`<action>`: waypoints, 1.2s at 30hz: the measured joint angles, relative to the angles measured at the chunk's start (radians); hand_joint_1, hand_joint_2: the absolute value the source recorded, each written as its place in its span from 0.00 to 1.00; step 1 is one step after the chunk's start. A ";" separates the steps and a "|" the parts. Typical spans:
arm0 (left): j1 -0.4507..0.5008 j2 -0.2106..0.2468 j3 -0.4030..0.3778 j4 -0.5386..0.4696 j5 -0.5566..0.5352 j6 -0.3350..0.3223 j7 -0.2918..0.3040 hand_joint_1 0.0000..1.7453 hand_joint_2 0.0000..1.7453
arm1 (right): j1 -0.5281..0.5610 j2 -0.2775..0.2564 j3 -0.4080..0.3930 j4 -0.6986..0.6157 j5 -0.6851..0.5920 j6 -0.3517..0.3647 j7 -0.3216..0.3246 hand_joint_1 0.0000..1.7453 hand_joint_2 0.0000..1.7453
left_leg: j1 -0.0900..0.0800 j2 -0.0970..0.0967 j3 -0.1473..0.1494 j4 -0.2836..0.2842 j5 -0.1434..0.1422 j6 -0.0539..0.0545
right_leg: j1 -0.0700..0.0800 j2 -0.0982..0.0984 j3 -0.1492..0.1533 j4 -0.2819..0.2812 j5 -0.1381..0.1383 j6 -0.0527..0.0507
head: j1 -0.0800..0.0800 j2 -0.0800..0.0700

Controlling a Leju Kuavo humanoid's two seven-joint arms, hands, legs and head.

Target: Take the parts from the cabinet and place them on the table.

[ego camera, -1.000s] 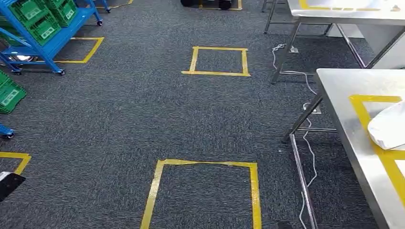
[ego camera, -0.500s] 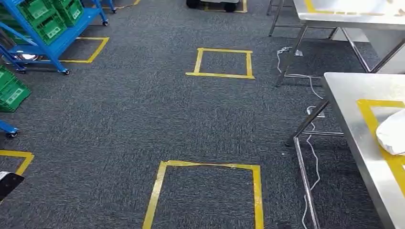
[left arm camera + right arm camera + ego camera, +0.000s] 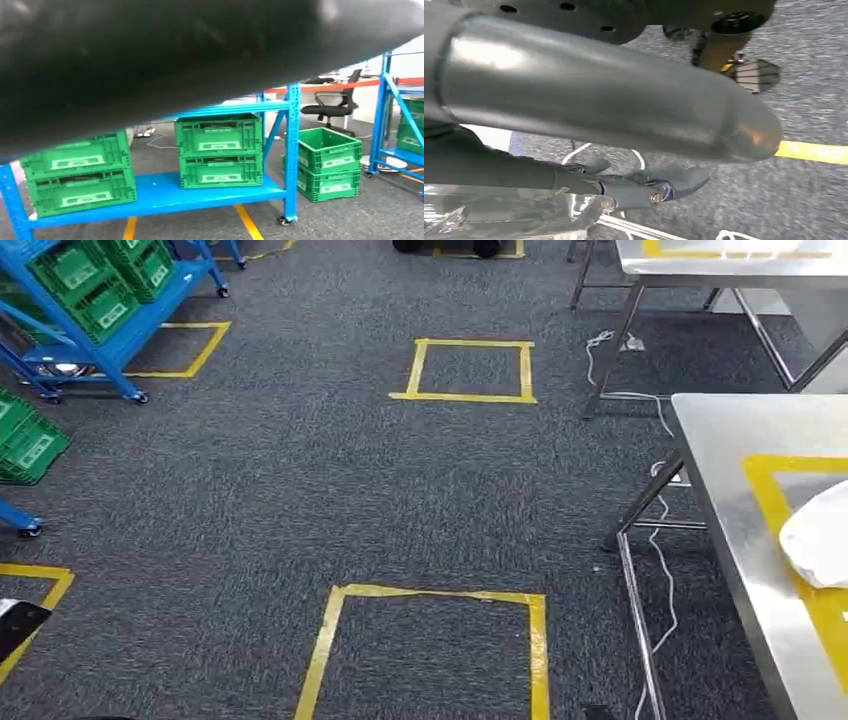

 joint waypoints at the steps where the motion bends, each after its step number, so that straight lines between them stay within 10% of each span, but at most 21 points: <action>1: 0.001 0.000 0.000 0.001 0.000 0.000 0.000 0.00 0.00 | 0.001 0.000 0.000 0.000 0.000 0.000 0.000 0.00 0.00 | 0.000 0.000 -0.033 0.035 -0.025 0.002 | 0.003 0.000 0.011 0.000 -0.010 -0.002 | -0.001 0.000; 3: 0.003 -0.001 0.000 0.001 0.000 0.000 0.000 0.00 0.00 | 0.002 0.000 0.000 0.000 0.000 0.000 0.000 0.00 0.00 | -0.002 0.000 -0.044 -0.012 -0.001 0.008 | 0.008 0.001 0.042 -0.001 -0.032 -0.003 | -0.001 0.000; 6: 0.004 -0.001 0.001 0.002 0.000 0.000 0.000 0.00 0.00 | 0.003 0.000 -0.001 0.000 0.000 0.000 0.000 0.00 0.00 | -0.006 0.005 0.012 -0.220 0.181 0.026 | 0.010 0.002 0.071 -0.004 -0.069 0.002 | -0.001 0.000; 11: 0.001 0.002 0.005 0.001 0.000 0.000 0.000 0.00 0.00 | -0.004 0.000 -0.002 0.000 0.000 0.000 0.000 0.00 0.00 | -0.018 0.000 0.046 -0.271 0.169 0.044 | 0.008 -0.002 0.118 0.011 -0.083 0.036 | -0.002 0.000; 14: 0.003 0.000 0.007 0.000 0.000 0.001 0.000 0.00 0.00 | -0.006 0.000 -0.002 -0.001 0.000 0.000 0.000 0.00 0.00 | -0.016 0.002 0.087 -0.273 0.144 0.058 | 0.007 -0.003 -0.015 0.222 -0.068 0.046 | 0.009 0.000; 18: 0.005 -0.002 0.006 0.001 0.000 0.000 0.000 0.00 0.00 | 0.001 0.000 -0.002 -0.001 0.000 0.000 0.000 0.00 0.00 | -0.016 -0.006 0.144 -0.273 0.096 0.058 | 0.008 -0.003 -0.143 0.281 -0.239 0.048 | 0.013 0.000; 20: 0.006 -0.004 0.006 0.001 0.000 0.000 0.000 0.00 0.00 | 0.001 -0.001 -0.002 -0.002 0.000 0.000 0.000 0.00 0.00 | -0.015 -0.008 0.181 -0.273 0.069 0.054 | 0.007 -0.003 -0.131 0.171 -0.160 0.045 | 0.015 0.000; 22: 0.007 -0.005 0.007 0.001 0.001 0.000 0.000 0.00 0.00 | 0.004 -0.002 -0.002 -0.002 0.000 0.001 0.000 0.00 0.00 | -0.017 -0.008 0.199 -0.273 0.042 0.044 | 0.005 -0.005 -0.114 0.035 0.058 0.047 | 0.019 0.000; 25: 0.008 -0.003 0.017 0.000 -0.002 0.003 -0.005 0.00 0.00 | -0.001 -0.002 -0.002 -0.002 0.000 0.002 0.001 0.00 0.00 | -0.020 -0.010 0.211 -0.274 0.036 0.027 | 0.008 -0.004 -0.104 0.020 0.080 0.022 | 0.014 0.000; 27: 0.009 -0.003 0.024 0.000 -0.011 0.010 -0.013 0.00 0.00 | 0.001 -0.002 -0.002 -0.001 -0.001 0.002 0.002 0.00 0.00 | -0.021 -0.009 0.211 -0.283 0.036 0.057 | 0.004 -0.001 -0.104 0.020 0.091 0.035 | 0.010 0.000; 32: 0.005 -0.002 0.027 0.000 -0.011 0.013 -0.017 0.00 0.00 | 0.000 -0.002 -0.002 -0.001 -0.002 0.002 0.002 0.00 0.00 | -0.022 -0.009 0.224 -0.306 0.032 0.060 | 0.005 0.008 -0.104 0.017 0.075 0.015 | 0.011 0.000; 36: 0.002 -0.003 0.027 0.000 -0.013 0.016 -0.019 0.00 0.00 | 0.000 -0.002 -0.002 -0.001 -0.002 0.002 0.002 0.00 0.00 | -0.020 -0.009 0.229 -0.318 0.028 0.034 | 0.008 0.008 -0.102 0.018 0.072 0.010 | 0.011 0.000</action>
